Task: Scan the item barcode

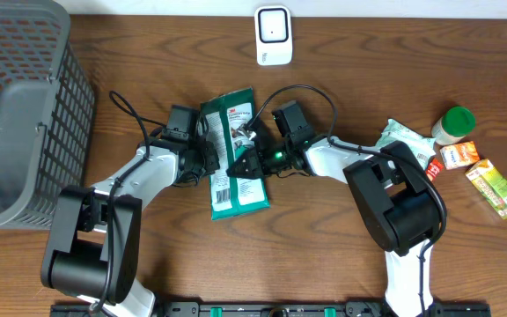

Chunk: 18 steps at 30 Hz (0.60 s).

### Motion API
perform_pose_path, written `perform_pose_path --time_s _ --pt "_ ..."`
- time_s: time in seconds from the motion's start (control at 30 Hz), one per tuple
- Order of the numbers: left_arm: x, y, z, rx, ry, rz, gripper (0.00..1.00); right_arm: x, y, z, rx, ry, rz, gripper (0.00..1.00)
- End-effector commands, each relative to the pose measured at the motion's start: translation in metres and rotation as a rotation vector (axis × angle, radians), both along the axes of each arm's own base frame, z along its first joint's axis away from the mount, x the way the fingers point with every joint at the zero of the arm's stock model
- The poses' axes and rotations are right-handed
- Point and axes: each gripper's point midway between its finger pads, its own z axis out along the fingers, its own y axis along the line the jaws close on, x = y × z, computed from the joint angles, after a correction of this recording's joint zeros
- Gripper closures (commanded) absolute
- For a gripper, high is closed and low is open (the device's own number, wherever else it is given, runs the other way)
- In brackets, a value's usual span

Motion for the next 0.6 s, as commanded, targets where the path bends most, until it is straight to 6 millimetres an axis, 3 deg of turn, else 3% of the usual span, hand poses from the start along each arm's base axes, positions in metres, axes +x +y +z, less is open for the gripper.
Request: perform_pose_path --time_s 0.0,0.07,0.13,0.27,0.33,0.47,0.57 --pt "-0.017 0.008 -0.018 0.029 0.082 0.010 0.85 -0.007 -0.003 -0.010 -0.025 0.023 0.009 0.92" --pt "-0.007 0.013 0.000 0.020 0.031 0.023 0.83 -0.008 -0.004 -0.010 -0.027 -0.004 0.023 0.97" --pt "0.011 0.022 0.037 -0.002 -0.080 0.054 0.78 -0.001 -0.005 -0.002 -0.043 -0.040 0.002 0.99" --pt "0.017 0.035 0.085 -0.032 -0.191 0.104 0.70 0.020 -0.015 0.014 -0.144 -0.173 -0.073 0.99" --pt "0.013 0.045 0.106 -0.026 -0.212 0.113 0.69 0.031 -0.019 0.033 -0.195 -0.288 -0.098 0.99" --pt "0.008 0.067 0.147 0.010 -0.217 0.117 0.68 0.054 -0.036 0.091 -0.334 -0.504 -0.162 0.99" --pt "0.004 0.086 0.179 0.038 -0.196 0.134 0.68 0.059 -0.051 0.135 -0.459 -0.616 -0.126 0.99"
